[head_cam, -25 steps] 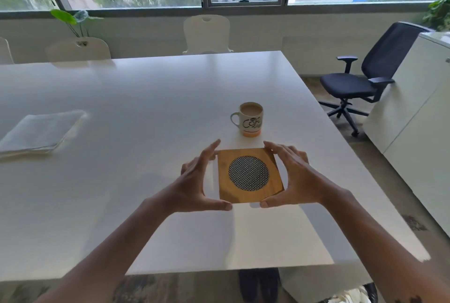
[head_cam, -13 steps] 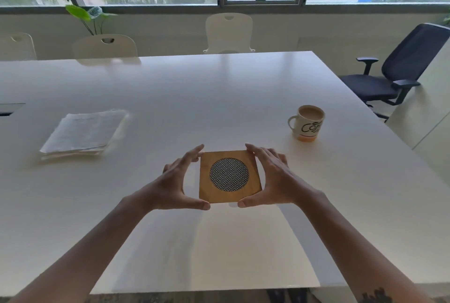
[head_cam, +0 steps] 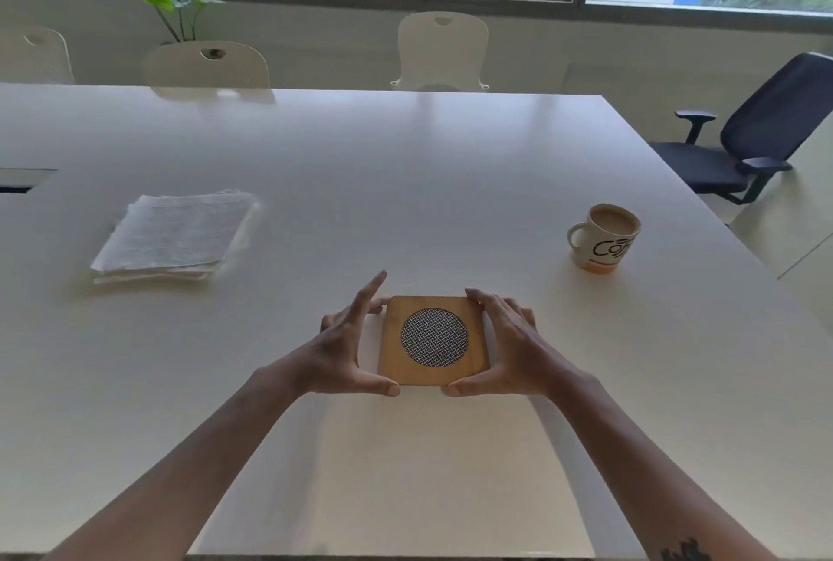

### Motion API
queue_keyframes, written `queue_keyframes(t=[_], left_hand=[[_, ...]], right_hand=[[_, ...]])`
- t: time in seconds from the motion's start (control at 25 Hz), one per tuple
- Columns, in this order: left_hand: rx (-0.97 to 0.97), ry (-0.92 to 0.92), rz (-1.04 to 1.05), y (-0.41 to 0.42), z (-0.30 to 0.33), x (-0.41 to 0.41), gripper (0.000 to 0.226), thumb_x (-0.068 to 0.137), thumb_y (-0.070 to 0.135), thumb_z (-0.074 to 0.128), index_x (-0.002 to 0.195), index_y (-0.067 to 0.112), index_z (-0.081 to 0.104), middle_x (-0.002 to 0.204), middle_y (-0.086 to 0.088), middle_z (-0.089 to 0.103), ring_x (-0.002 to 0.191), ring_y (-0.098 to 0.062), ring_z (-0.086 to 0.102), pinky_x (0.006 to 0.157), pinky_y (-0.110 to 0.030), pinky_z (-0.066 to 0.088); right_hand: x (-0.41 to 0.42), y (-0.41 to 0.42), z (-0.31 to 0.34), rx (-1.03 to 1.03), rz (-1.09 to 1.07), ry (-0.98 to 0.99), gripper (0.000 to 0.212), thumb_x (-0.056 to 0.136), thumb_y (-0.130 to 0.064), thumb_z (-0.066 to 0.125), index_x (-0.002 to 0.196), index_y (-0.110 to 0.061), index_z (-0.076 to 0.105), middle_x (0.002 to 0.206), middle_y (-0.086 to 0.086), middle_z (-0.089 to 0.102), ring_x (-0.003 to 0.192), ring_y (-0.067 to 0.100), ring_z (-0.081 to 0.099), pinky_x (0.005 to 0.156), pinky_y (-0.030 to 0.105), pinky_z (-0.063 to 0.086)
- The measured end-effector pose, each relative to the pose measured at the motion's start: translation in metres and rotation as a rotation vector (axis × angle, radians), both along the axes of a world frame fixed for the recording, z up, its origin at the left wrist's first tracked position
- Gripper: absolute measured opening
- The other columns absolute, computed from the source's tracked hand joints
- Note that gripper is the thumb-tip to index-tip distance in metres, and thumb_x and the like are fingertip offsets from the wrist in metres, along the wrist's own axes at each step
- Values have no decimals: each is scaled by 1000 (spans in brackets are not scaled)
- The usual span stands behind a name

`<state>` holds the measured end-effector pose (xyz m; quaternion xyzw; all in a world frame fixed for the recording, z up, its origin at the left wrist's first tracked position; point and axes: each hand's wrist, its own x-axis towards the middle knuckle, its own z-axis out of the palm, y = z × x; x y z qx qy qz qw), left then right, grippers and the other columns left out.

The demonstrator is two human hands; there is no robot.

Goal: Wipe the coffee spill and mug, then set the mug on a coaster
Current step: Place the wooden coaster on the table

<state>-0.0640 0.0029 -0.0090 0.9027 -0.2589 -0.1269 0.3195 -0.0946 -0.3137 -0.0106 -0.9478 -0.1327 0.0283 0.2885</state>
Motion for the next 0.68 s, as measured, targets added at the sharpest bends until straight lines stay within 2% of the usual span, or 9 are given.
queue_keyframes(t=[0.2, 0.44, 0.6, 0.68], left_hand=[[13, -5, 18, -6, -6, 2, 158, 54, 76, 92, 164, 51, -19, 167, 1, 39, 156, -13, 30, 114, -36, 20], [76, 25, 19, -2, -11, 4, 152, 58, 80, 87, 160, 57, -23, 169, 8, 30, 154, -7, 17, 115, -32, 14], [112, 7, 8, 0, -12, 6, 150, 56, 86, 84, 160, 58, -21, 175, 13, 22, 163, -15, 15, 129, -42, 11], [97, 11, 9, -2, -10, 6, 148, 55, 90, 81, 161, 59, -18, 175, 14, 18, 161, -13, 13, 129, -44, 12]], right_hand=[[9, -5, -9, -55, 37, -7, 150, 43, -100, 76, 163, -32, 17, 158, -21, 33, 141, -3, 23, 124, 36, 24], [13, -9, -21, -115, 79, 7, 159, 45, -105, 67, 168, -29, 0, 168, -19, 18, 149, -2, 7, 121, 27, 9], [13, -11, -20, -108, 123, 10, 161, 47, -106, 66, 168, -27, -7, 170, -19, 13, 152, -3, 0, 123, 26, 4], [13, -17, -15, -60, 128, 18, 158, 49, -104, 68, 168, -31, -7, 168, -23, 13, 148, -14, -6, 122, 29, 7]])
